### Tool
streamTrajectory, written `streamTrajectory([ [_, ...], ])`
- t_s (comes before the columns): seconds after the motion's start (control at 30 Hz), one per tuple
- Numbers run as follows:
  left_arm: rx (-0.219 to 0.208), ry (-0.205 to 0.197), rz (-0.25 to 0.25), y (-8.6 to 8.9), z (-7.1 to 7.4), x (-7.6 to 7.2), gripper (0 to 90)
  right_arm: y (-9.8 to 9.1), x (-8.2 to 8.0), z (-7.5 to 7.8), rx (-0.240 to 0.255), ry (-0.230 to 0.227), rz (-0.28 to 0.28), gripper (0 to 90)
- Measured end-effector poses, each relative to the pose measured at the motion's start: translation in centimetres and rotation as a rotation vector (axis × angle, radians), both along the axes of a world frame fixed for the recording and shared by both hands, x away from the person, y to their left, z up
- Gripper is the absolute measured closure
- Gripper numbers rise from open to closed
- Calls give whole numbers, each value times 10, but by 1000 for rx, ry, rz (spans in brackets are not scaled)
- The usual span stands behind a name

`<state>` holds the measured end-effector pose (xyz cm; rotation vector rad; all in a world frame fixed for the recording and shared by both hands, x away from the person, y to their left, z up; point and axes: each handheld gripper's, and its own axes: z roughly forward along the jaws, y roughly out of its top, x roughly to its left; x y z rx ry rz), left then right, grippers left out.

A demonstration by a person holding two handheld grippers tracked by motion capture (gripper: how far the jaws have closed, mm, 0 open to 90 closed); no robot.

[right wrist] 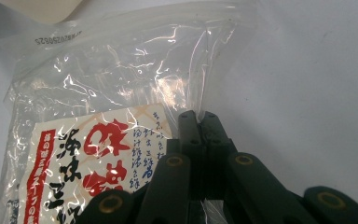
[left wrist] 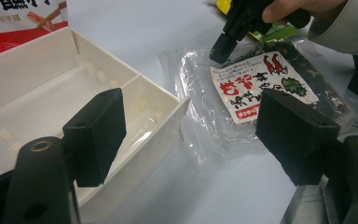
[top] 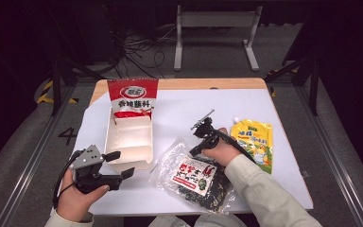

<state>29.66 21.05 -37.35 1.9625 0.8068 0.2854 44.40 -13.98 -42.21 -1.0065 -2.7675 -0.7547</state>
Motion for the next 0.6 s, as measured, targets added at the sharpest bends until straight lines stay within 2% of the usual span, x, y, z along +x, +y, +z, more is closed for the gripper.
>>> streamTrajectory([
  [0.13, -2, 3, -5, -2, 0, 1, 251, -8, -3, 10, 41, -8, -10, 892],
  [0.27, 1, -2, -10, -4, 0, 3, 252, -21, -10, 29, 105, -31, -16, 892],
  [0.5, 7, 2, -29, -10, 0, 6, 251, -44, -20, 57, 191, -104, -60, 894],
  [0.6, 2, 7, -28, -12, 0, 7, 251, -52, -26, 71, 221, -151, -72, 895],
])
